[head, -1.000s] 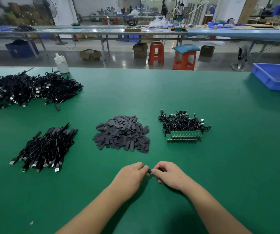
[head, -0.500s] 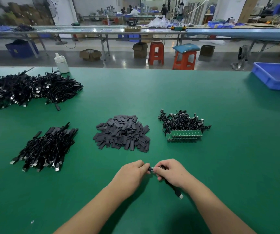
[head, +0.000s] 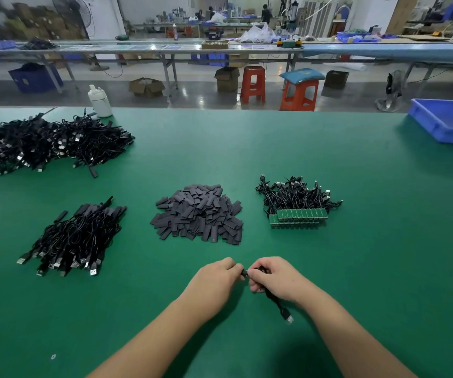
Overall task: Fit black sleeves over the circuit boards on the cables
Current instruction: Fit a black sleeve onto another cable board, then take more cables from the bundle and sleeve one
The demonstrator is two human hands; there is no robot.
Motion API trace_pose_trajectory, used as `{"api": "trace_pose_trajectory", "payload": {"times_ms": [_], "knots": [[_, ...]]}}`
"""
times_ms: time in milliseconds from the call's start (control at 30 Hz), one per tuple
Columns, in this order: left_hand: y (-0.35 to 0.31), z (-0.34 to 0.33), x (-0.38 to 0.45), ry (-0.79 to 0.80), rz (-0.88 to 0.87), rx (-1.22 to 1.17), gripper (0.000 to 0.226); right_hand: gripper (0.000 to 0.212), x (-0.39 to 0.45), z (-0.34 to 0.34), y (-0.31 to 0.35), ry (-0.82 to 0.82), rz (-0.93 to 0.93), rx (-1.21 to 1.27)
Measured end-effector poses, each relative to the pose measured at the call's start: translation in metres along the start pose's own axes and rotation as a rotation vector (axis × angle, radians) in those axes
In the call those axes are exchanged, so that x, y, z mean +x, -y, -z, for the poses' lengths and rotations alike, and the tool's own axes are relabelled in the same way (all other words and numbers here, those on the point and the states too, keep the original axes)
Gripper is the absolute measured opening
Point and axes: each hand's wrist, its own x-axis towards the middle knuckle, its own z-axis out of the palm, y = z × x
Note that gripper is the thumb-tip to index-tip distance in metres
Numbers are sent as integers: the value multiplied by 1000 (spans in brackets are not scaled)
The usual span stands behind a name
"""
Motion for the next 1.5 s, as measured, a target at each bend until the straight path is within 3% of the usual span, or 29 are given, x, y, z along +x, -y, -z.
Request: {"api": "trace_pose_trajectory", "payload": {"times_ms": [367,733,833,900,1000,1100,1167,1333,1500], "knots": [[-4,1,3,47,-4,63,27,19,3,1,3,-38,14,-73],[-13,11,6,183,15,217,39,24,3,0,4,-27,16,-106],[-8,7,6,138,-34,211,50,23,5,-2,3,-31,4,-102],[-3,2,5,-23,-4,-1,62,19,7,-4,3,-68,-8,14],[-7,-2,8,-279,328,-587,59,14,9,-8,8,-166,-41,410],[-13,-6,9,-97,530,-1013,47,13,13,-6,15,-254,-80,768],[-17,-10,6,-1,490,-979,36,14,15,-7,20,-286,-99,943],[-21,-12,4,-76,468,-841,7,17,17,-15,24,-281,-136,1110],[-11,-10,-1,10,455,-877,13,19,16,-8,16,-115,-102,1230]]}}
